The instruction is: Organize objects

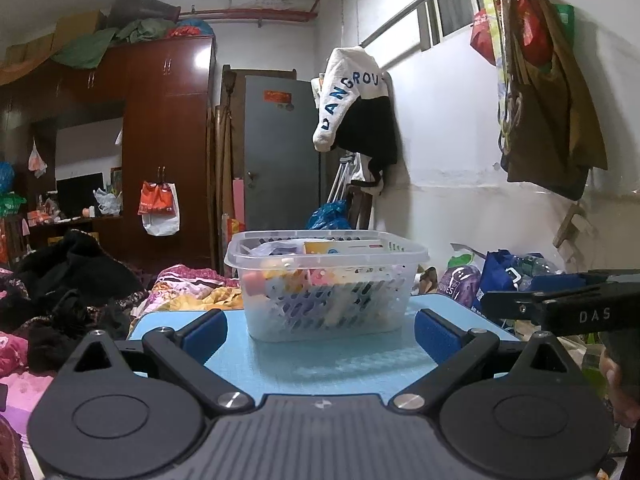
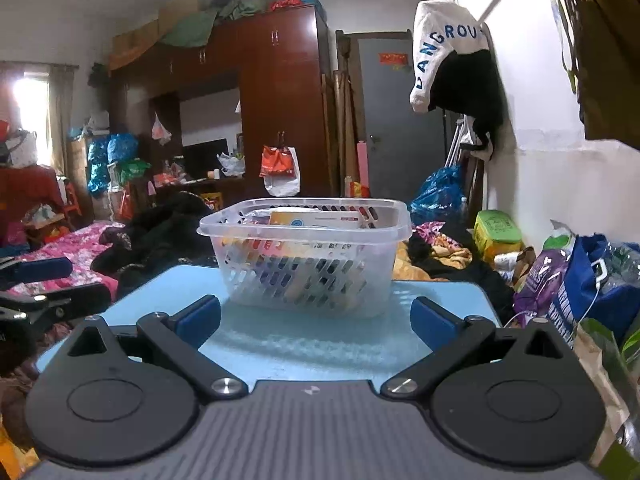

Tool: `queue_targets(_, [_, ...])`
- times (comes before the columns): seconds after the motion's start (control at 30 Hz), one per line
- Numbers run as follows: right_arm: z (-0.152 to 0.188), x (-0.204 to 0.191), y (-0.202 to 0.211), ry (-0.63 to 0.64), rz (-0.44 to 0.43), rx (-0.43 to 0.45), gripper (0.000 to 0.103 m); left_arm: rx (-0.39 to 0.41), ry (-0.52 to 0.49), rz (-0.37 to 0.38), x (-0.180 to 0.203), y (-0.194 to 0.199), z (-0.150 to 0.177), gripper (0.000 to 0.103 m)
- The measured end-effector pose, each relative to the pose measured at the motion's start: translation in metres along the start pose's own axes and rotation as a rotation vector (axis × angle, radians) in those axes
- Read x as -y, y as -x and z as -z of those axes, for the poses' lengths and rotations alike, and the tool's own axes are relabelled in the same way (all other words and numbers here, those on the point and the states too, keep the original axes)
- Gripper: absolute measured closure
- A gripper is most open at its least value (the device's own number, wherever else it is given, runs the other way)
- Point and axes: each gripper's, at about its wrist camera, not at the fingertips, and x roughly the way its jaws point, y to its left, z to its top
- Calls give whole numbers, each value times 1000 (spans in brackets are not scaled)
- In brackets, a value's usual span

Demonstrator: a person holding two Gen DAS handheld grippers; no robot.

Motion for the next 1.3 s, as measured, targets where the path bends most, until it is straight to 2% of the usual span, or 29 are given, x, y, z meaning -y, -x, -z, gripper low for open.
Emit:
queue_targets(0.53, [8, 2, 7, -21, 7, -1, 0, -10, -5, -1, 14, -2, 1, 2])
queue_targets(1.3, [9, -1, 13, -10, 15, 8, 0, -13, 4, -20, 12, -5, 1, 2])
